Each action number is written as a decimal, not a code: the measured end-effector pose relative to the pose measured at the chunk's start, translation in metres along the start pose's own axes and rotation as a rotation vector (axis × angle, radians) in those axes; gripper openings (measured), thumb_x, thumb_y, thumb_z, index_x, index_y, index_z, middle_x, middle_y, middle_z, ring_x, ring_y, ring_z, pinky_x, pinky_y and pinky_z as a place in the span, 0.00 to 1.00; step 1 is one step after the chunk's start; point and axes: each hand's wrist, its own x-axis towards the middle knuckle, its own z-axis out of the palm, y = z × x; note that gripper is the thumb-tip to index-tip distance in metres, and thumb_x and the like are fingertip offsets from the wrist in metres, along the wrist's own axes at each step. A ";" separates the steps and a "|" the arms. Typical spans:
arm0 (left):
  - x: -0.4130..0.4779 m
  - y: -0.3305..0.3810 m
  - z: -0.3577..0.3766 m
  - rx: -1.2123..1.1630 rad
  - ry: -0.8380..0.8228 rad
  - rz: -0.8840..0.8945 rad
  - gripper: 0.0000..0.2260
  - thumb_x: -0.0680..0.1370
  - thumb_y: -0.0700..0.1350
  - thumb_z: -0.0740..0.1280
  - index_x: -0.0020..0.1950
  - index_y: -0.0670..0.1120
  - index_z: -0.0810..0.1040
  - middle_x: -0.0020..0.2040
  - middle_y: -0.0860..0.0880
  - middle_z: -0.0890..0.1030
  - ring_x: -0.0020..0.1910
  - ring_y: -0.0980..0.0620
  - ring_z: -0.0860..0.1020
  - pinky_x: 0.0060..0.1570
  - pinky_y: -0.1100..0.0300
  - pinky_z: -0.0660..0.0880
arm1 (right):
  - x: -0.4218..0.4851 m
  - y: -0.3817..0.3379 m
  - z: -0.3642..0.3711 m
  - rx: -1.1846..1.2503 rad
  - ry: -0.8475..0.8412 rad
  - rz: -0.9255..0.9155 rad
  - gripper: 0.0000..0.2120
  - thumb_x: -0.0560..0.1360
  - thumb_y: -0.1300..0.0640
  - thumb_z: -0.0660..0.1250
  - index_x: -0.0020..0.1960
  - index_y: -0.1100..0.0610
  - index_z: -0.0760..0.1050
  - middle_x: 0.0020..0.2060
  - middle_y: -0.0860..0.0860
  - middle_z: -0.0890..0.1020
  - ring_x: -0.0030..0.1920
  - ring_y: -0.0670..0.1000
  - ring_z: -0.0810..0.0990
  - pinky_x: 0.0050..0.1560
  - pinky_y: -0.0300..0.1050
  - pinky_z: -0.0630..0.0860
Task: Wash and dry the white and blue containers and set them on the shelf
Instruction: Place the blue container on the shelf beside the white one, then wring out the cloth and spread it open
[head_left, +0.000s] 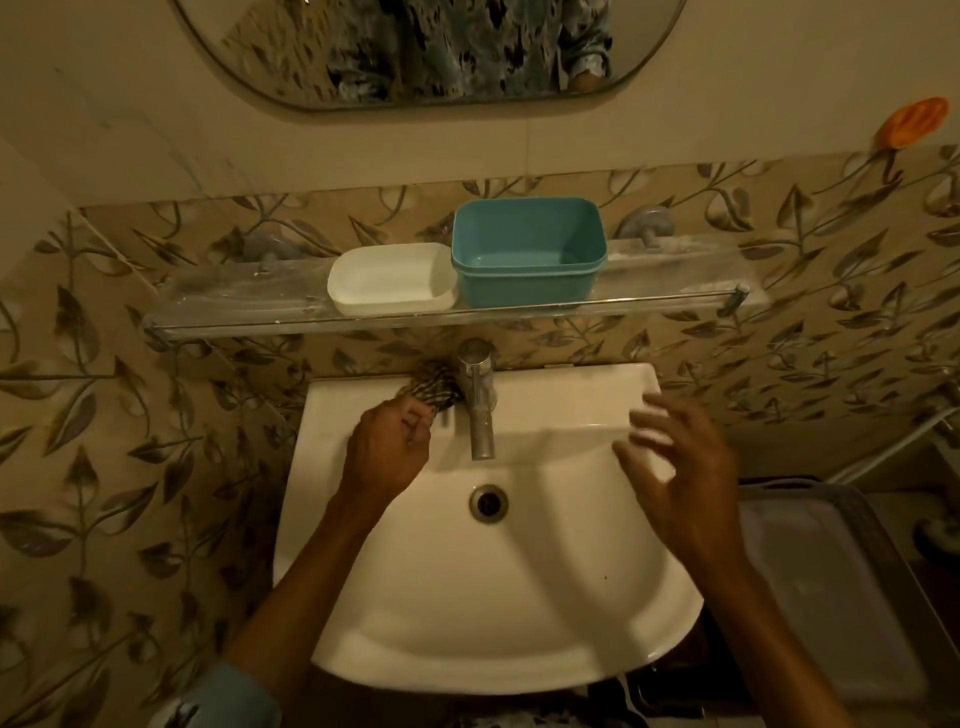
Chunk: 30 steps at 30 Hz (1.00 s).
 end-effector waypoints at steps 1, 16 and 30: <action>0.006 -0.011 0.010 0.088 -0.073 -0.061 0.09 0.74 0.43 0.66 0.54 0.45 0.77 0.51 0.45 0.81 0.49 0.45 0.80 0.49 0.51 0.78 | -0.015 0.009 0.001 -0.016 -0.033 0.066 0.14 0.68 0.67 0.75 0.54 0.63 0.80 0.60 0.57 0.76 0.54 0.54 0.80 0.51 0.45 0.81; 0.042 -0.029 0.045 -0.022 -0.076 -0.302 0.19 0.65 0.46 0.77 0.49 0.42 0.74 0.48 0.45 0.79 0.46 0.48 0.78 0.38 0.59 0.76 | -0.062 0.022 0.037 0.046 -0.315 0.311 0.15 0.68 0.62 0.77 0.53 0.55 0.79 0.53 0.49 0.79 0.49 0.47 0.81 0.47 0.38 0.81; -0.027 0.066 -0.044 -0.702 -0.104 -0.285 0.18 0.70 0.51 0.73 0.57 0.52 0.73 0.52 0.50 0.81 0.50 0.52 0.81 0.42 0.57 0.80 | 0.010 -0.066 0.082 0.178 -0.553 -0.068 0.38 0.64 0.52 0.80 0.70 0.49 0.67 0.63 0.43 0.73 0.59 0.39 0.72 0.56 0.25 0.70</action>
